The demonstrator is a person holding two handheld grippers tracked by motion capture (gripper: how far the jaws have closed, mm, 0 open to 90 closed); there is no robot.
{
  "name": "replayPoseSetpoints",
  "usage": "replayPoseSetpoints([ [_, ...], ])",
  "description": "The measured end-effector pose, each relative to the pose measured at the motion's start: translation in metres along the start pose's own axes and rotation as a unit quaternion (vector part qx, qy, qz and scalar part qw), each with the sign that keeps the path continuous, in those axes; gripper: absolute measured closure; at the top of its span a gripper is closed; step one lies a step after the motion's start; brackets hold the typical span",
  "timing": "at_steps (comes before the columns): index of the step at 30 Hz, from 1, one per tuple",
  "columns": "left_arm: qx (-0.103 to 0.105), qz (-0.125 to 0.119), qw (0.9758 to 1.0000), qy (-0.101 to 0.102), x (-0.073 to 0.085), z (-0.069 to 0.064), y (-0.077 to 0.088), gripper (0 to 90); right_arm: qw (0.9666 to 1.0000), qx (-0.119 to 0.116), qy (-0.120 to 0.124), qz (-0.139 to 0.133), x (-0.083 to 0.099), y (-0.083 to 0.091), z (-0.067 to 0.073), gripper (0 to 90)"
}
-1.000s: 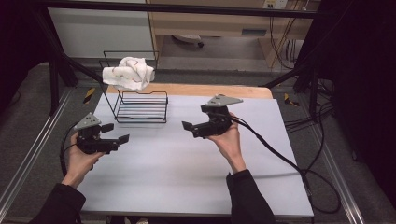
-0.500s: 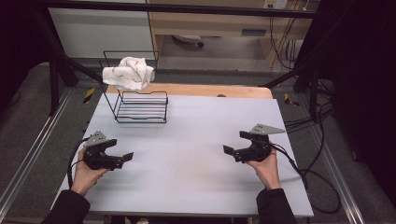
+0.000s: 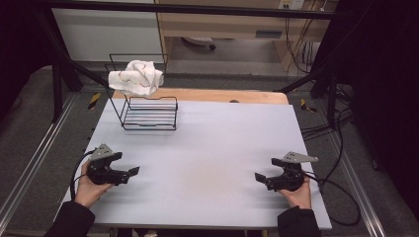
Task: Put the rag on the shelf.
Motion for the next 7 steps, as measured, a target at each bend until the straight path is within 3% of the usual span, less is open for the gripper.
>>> replayPoseSetpoints([
  [7, 0.000, 0.001, 1.0000, 0.003, 0.0019, -0.0005, 0.0011, 6.5, 1.0000, -0.001, -0.002, -0.003, 0.0024, 0.0019, 0.0007, 0.4],
])
Point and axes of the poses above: each handheld gripper's, and its own axes: y roughly backward along the jaws, x roughly out of its underside, z roughly to its left, the point moved 1 cm from there along -y, roughly forward along the jaws, and after that the axes turned 15 degrees about -y, right-handed, at the moved point
